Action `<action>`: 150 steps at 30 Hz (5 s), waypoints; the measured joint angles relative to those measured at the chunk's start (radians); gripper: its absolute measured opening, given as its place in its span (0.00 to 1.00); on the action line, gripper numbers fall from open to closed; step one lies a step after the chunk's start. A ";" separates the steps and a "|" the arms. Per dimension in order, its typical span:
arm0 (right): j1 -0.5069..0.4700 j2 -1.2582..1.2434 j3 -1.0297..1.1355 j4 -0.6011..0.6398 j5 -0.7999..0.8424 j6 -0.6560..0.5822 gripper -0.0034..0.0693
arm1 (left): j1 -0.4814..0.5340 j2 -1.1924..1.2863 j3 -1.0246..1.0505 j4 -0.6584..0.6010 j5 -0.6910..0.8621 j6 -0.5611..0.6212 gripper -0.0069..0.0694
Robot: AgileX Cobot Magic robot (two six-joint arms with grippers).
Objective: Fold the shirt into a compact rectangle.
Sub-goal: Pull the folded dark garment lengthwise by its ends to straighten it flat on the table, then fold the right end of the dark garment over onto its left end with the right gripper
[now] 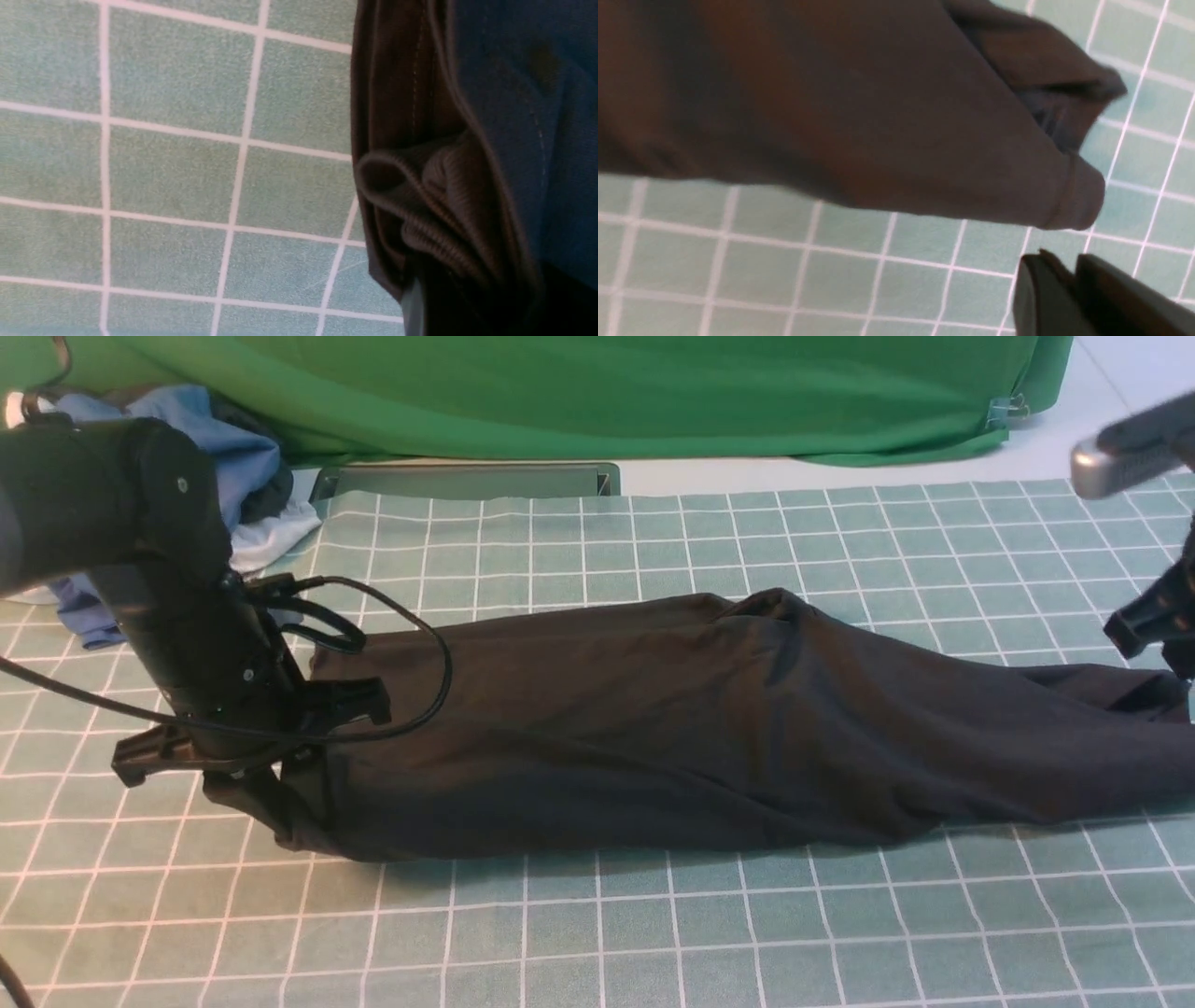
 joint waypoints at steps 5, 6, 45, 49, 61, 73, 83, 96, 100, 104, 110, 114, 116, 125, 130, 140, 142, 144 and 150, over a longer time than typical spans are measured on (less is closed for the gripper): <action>-0.159 0.087 0.005 0.129 -0.100 -0.027 0.40 | 0.000 0.000 0.020 0.011 -0.043 -0.019 0.23; -0.187 0.111 0.005 0.150 -0.128 -0.034 0.44 | 0.000 0.000 0.023 0.011 -0.045 -0.020 0.23; -0.299 0.349 -0.065 0.192 -0.109 -0.045 0.19 | 0.000 0.000 0.027 0.032 -0.068 0.005 0.23; -0.339 0.349 -0.065 0.181 -0.116 -0.023 0.19 | 0.000 0.000 0.058 0.025 -0.129 0.005 0.23; -0.409 0.330 -0.013 0.167 -0.012 -0.023 0.19 | -0.006 -0.035 0.118 -0.061 -0.131 0.087 0.23; -0.421 0.143 0.277 0.128 -0.134 -0.008 0.19 | -0.006 -0.073 0.291 -0.098 -0.136 0.121 0.23; -0.424 0.108 0.303 0.103 -0.189 0.004 0.19 | 0.000 -0.086 0.330 -0.139 -0.191 0.125 0.23; -0.459 0.108 0.290 0.043 -0.227 0.036 0.19 | 0.000 -0.249 0.330 -0.165 -0.219 0.125 0.40; -0.521 0.108 0.232 0.032 -0.197 0.051 0.19 | 0.000 -0.335 0.281 -0.132 -0.218 0.093 0.59; -0.548 0.100 0.209 0.023 -0.181 0.053 0.19 | 0.000 -0.378 0.224 -0.114 -0.216 0.078 0.71; -0.550 0.033 0.186 0.097 -0.172 0.036 0.19 | 0.000 -0.385 0.143 -0.077 -0.220 0.068 0.75; -0.550 -0.034 0.134 0.190 -0.106 -0.002 0.19 | 0.000 -0.385 0.111 -0.032 -0.235 0.015 0.74; -0.543 -0.069 0.114 0.242 -0.066 -0.008 0.19 | 0.000 -0.385 0.109 -0.031 -0.242 0.007 0.68; -0.240 -0.195 0.105 0.397 -0.049 0.013 0.19 | 0.000 -0.385 0.109 -0.052 -0.283 0.000 0.20; 0.041 -0.192 0.105 0.409 -0.149 0.134 0.19 | 0.000 -0.385 0.109 -0.092 -0.299 0.003 0.11; 0.454 -0.079 0.105 0.419 -0.404 0.321 0.19 | 0.000 -0.385 0.108 -0.088 -0.306 0.019 0.11; 0.515 -0.030 0.098 0.419 -0.467 0.353 0.19 | 0.000 -0.385 0.108 -0.088 -0.306 0.019 0.11; 0.550 0.003 0.075 0.419 -0.487 0.369 0.19 | 0.000 -0.385 0.108 -0.088 -0.306 0.019 0.11; 0.635 0.117 -0.064 0.422 -0.499 0.385 0.19 | 0.000 -0.385 0.108 -0.088 -0.306 0.023 0.11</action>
